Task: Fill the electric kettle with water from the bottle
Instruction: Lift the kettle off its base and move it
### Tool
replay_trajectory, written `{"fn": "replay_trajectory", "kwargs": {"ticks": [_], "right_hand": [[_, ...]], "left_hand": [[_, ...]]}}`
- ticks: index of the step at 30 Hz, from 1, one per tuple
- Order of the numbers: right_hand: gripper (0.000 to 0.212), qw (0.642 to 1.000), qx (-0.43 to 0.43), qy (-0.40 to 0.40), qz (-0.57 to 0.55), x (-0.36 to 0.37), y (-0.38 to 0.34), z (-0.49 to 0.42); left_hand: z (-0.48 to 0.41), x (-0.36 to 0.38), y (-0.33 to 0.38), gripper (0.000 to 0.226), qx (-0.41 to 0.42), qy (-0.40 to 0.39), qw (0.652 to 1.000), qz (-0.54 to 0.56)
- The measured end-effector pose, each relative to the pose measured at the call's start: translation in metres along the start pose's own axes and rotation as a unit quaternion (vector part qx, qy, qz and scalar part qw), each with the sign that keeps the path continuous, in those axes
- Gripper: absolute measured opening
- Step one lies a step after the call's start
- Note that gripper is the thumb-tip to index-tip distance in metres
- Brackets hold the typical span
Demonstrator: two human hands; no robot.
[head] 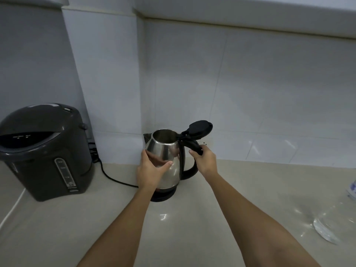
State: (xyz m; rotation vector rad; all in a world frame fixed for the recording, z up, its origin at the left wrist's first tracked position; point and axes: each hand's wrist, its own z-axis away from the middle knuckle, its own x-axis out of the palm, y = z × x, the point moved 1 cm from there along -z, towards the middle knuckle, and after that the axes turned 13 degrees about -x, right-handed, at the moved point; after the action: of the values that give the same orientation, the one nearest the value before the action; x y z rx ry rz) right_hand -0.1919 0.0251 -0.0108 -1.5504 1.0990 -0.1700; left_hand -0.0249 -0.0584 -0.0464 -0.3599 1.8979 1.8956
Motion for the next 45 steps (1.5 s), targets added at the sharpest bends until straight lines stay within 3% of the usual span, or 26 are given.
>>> {"fn": "replay_trajectory", "kwargs": {"ticks": [11, 22, 31, 45], "right_hand": [[0.031, 0.999, -0.025, 0.024, -0.027, -0.121, 0.021, -0.002], [0.029, 1.0, -0.007, 0.006, -0.004, -0.223, 0.096, 0.032], [0.028, 0.999, 0.029, -0.001, -0.024, -0.242, 0.134, 0.061], [0.031, 0.999, 0.031, -0.007, -0.027, -0.236, 0.149, 0.075]], "left_hand": [[0.079, 0.062, 0.072, 0.085, 0.032, 0.025, 0.999, -0.007], [0.167, 0.148, 0.081, 0.084, 0.005, -0.001, 1.0, -0.031], [0.2, 0.174, 0.069, 0.075, -0.019, -0.028, 0.998, -0.055], [0.215, 0.177, 0.055, 0.091, -0.043, -0.042, 0.995, -0.079]]}}
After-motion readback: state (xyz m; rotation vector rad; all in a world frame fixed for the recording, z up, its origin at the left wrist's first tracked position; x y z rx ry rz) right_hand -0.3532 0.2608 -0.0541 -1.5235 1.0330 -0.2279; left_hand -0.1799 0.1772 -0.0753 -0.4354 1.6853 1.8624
